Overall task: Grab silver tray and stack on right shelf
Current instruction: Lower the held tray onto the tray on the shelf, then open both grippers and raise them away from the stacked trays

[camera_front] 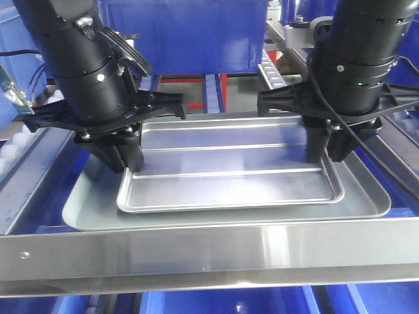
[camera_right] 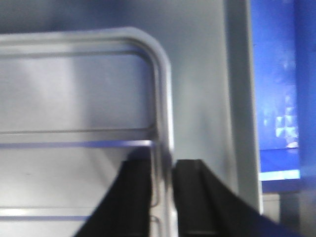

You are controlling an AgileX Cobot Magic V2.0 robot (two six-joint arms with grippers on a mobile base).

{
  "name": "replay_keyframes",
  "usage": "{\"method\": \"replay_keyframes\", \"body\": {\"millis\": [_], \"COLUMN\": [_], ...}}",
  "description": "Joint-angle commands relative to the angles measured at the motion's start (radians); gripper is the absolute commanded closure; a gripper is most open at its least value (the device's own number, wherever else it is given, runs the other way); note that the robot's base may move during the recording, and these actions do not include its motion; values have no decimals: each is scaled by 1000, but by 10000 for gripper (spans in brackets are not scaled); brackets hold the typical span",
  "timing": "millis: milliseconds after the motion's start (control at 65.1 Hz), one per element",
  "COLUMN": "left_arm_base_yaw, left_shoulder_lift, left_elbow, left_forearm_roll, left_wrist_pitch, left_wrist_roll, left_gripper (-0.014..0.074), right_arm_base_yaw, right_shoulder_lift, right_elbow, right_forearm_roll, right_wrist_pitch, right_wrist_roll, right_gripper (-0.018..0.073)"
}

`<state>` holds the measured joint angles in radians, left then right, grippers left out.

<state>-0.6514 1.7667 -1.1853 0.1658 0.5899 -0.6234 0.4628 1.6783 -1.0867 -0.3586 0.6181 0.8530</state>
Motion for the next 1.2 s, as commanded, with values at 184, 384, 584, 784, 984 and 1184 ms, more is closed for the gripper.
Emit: {"method": "replay_keyframes", "body": {"millis": [184, 384, 584, 784, 984, 1184], "left_arm_base_yaw": [-11, 28, 45, 45, 53, 28], "left_shoulder_lift": [-39, -39, -39, -39, -55, -137], "left_elbow": [-45, -48, -109, -117, -125, -55], "left_forearm_roll": [58, 60, 11, 47, 47, 47], "left_wrist_pitch": [-39, -15, 34, 27, 108, -36], "left_wrist_roll": [13, 12, 12, 12, 12, 12], "left_gripper": [258, 260, 501, 683, 693, 693], "right_arm_base_yaw": [3, 3, 3, 3, 5, 8], "right_shoulder_lift": [-44, -47, -70, -68, -90, -150], "right_elbow": [-43, -43, -98, -122, -138, -56], "right_forearm_roll": [-47, -62, -62, -63, -46, -48], "right_wrist_pitch": [-83, -85, -21, -56, -52, -196], "right_wrist_roll": [-1, -1, -1, -1, -1, -2], "right_gripper": [-24, -23, 237, 500, 503, 505]}}
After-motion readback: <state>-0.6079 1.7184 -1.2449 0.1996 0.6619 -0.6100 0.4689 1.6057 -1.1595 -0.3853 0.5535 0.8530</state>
